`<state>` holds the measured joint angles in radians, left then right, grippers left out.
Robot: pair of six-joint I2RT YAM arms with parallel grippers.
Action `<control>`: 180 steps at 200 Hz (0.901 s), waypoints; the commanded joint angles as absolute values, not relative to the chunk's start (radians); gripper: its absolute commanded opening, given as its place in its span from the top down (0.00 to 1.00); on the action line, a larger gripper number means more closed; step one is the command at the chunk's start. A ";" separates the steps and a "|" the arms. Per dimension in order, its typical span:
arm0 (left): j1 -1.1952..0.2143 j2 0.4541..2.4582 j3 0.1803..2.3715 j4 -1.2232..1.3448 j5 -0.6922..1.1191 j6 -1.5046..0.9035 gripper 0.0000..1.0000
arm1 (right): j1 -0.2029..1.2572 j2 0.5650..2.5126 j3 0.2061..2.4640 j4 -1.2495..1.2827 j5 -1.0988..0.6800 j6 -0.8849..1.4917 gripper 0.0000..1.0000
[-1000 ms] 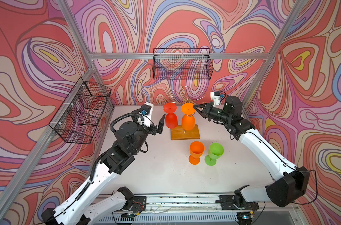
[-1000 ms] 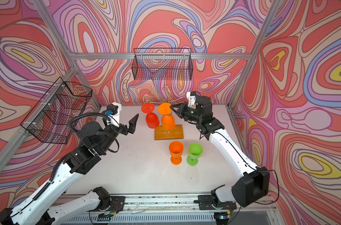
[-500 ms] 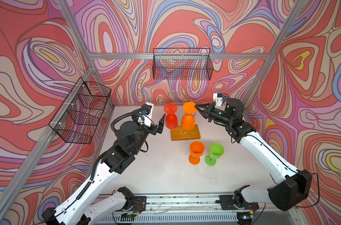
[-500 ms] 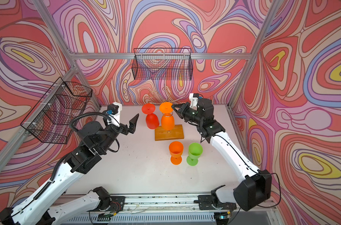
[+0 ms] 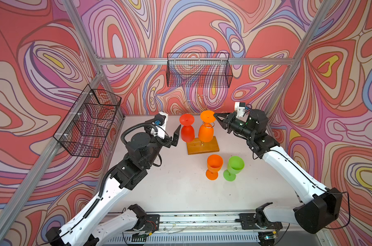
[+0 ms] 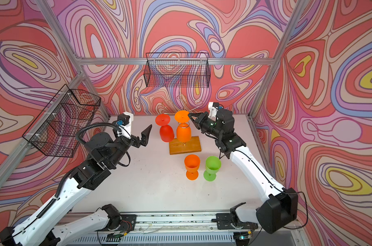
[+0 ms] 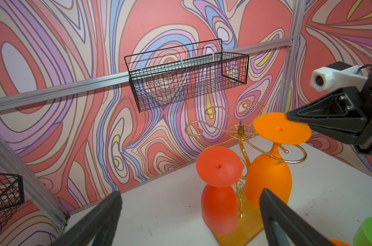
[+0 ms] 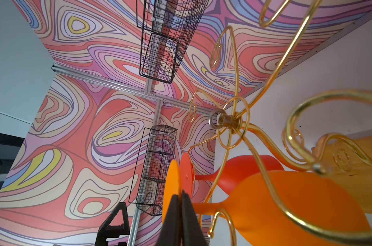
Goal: Take the wine glass off the wine glass rack
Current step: Pick up the wine glass from the wine glass rack.
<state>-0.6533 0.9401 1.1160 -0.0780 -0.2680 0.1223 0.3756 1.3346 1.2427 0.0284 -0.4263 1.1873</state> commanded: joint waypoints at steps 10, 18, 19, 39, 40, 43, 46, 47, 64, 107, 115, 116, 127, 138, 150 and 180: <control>-0.646 0.935 1.103 -0.071 -0.259 0.112 0.00 | 0.399 1.384 1.272 0.097 -0.394 1.174 1.00; -0.646 0.935 1.103 -0.071 -0.259 0.113 0.00 | 0.406 1.394 1.281 0.092 -0.389 1.169 1.00; -0.646 0.935 1.102 -0.070 -0.259 0.113 0.00 | 0.406 1.395 1.282 0.091 -0.389 1.169 1.00; -0.646 0.935 1.102 -0.069 -0.259 0.115 0.00 | 0.414 1.407 1.291 0.088 -0.372 1.165 1.00; -0.646 0.935 1.102 -0.069 -0.259 0.114 0.00 | 0.414 1.408 1.291 0.088 -0.371 1.164 1.00; -0.646 0.935 1.103 -0.069 -0.259 0.114 0.00 | 0.414 1.408 1.292 0.087 -0.368 1.163 1.00; -0.645 0.936 1.103 -0.069 -0.259 0.115 0.00 | 0.416 1.407 1.292 0.088 -0.365 1.163 1.00; -0.645 0.935 1.102 -0.069 -0.259 0.115 0.00 | 0.417 1.407 1.293 0.088 -0.364 1.162 1.00; -0.644 0.937 1.102 -0.069 -0.259 0.117 0.00 | 0.421 1.399 1.298 0.073 -0.339 1.147 1.00; -0.641 0.946 1.104 -0.066 -0.252 0.117 0.00 | 0.426 1.380 1.318 0.034 -0.312 1.123 1.00; -0.641 0.946 1.103 -0.066 -0.251 0.116 0.00 | 0.426 1.374 1.316 0.030 -0.307 1.122 1.00; -0.640 0.946 1.104 -0.067 -0.251 0.116 0.00 | 0.426 1.373 1.315 0.029 -0.306 1.122 1.00; -0.640 0.945 1.103 -0.067 -0.249 0.116 0.00 | 0.426 1.368 1.312 0.029 -0.301 1.123 1.00; -0.639 0.946 1.103 -0.067 -0.249 0.115 0.00 | 0.428 1.362 1.312 0.027 -0.297 1.121 1.00; -0.638 0.943 1.103 -0.067 -0.248 0.115 0.00 | 0.428 1.357 1.310 0.024 -0.294 1.121 1.00; -0.638 0.939 1.103 -0.069 -0.247 0.114 0.00 | 0.428 1.342 1.309 0.004 -0.272 1.105 1.00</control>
